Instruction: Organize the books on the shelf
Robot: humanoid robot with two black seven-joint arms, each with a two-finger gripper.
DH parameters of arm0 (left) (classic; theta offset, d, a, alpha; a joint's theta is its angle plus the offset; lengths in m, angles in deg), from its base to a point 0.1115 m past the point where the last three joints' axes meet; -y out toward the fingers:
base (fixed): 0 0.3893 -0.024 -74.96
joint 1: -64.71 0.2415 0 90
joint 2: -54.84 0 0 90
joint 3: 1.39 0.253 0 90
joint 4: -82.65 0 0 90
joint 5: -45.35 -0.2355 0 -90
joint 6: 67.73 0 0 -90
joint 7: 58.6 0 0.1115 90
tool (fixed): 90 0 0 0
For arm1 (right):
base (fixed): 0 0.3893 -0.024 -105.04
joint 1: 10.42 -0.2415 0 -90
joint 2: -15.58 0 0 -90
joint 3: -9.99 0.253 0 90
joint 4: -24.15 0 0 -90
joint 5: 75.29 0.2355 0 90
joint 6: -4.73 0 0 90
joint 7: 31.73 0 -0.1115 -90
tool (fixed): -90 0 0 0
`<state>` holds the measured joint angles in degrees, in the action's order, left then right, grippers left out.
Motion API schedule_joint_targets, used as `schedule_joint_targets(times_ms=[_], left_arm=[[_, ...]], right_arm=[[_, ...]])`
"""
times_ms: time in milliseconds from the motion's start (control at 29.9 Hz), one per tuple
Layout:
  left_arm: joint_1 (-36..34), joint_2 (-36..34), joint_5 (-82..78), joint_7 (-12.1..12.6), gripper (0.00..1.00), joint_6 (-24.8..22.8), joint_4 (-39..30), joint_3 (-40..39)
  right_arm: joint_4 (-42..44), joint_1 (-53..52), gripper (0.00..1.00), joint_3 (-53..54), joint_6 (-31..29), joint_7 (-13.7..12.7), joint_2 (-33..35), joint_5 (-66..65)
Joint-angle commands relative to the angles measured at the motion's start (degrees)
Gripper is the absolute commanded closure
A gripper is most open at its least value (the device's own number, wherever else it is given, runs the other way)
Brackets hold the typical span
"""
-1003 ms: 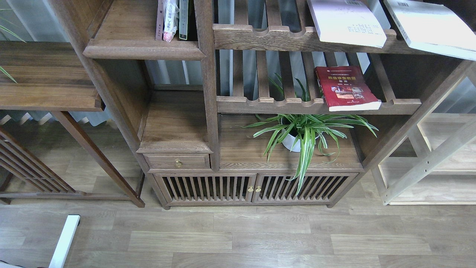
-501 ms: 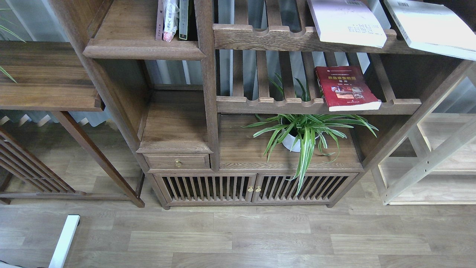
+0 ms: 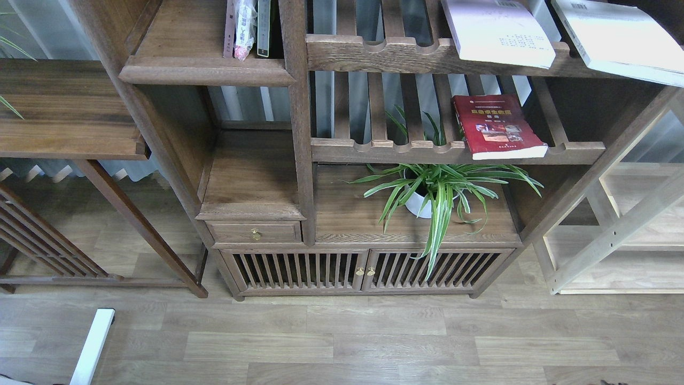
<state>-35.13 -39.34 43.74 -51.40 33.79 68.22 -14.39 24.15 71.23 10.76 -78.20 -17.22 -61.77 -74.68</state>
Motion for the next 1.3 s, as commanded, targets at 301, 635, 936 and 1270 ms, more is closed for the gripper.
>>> schedule_joint_targets(times_ms=[301, 635, 936, 1270], left_arm=[[-5.97, -5.74, -0.15, -0.96, 0.01, -7.29, -1.31, 0.52], [-7.03, -6.02, -0.85, -0.41, 0.01, -5.19, -0.95, 6.05], [-12.38, -5.13, -7.0, -10.0, 0.01, -6.41, -3.58, 14.32], [-23.37, -6.53, -8.32, -13.08, 0.01, -7.56, -16.85, 13.97]], right_arm=[[6.68, -5.61, 0.0, -1.21, -4.34, 8.17, 8.78, -9.66], [6.68, -12.74, 0.0, -1.21, -9.89, 8.43, 10.55, -10.11], [6.6, -13.01, 0.0, -2.36, -9.97, 11.77, 14.67, -13.97], [6.51, -15.99, 0.0, -2.27, -14.98, 13.49, 16.7, -17.31]])
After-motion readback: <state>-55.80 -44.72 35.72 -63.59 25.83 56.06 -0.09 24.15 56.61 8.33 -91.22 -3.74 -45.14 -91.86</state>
